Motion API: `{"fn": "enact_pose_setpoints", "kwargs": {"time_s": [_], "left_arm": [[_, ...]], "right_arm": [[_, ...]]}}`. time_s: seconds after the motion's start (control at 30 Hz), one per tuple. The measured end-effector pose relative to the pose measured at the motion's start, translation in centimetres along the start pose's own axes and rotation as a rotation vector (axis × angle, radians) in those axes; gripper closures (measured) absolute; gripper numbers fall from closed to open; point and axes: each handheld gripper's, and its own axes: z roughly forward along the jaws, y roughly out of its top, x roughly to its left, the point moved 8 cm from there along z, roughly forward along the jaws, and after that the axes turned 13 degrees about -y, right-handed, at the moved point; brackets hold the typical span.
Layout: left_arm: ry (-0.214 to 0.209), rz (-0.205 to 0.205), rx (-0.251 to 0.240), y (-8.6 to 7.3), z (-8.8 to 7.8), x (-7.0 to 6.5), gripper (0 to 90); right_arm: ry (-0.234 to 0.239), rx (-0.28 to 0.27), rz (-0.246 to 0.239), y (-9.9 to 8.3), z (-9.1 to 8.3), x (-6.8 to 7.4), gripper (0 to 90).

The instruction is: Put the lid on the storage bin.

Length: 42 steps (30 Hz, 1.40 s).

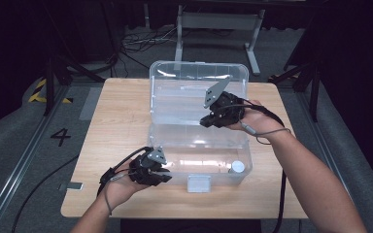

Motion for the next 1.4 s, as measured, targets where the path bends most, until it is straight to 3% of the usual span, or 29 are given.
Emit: {"fn": "enact_pose_setpoints", "kwargs": {"time_s": [1.17, 1.4], "left_arm": [[0.003, -0.002, 0.003, 0.0, 0.0, 0.0, 74.9], [-0.038, -0.024, -0.018, 0.0, -0.2, 0.1, 74.3]], "right_arm": [[0.032, -0.023, -0.033, -0.6, -0.6, 2.8, 87.7], [0.019, -0.033, -0.030, -0.7, -0.6, 3.0, 87.8]]}}
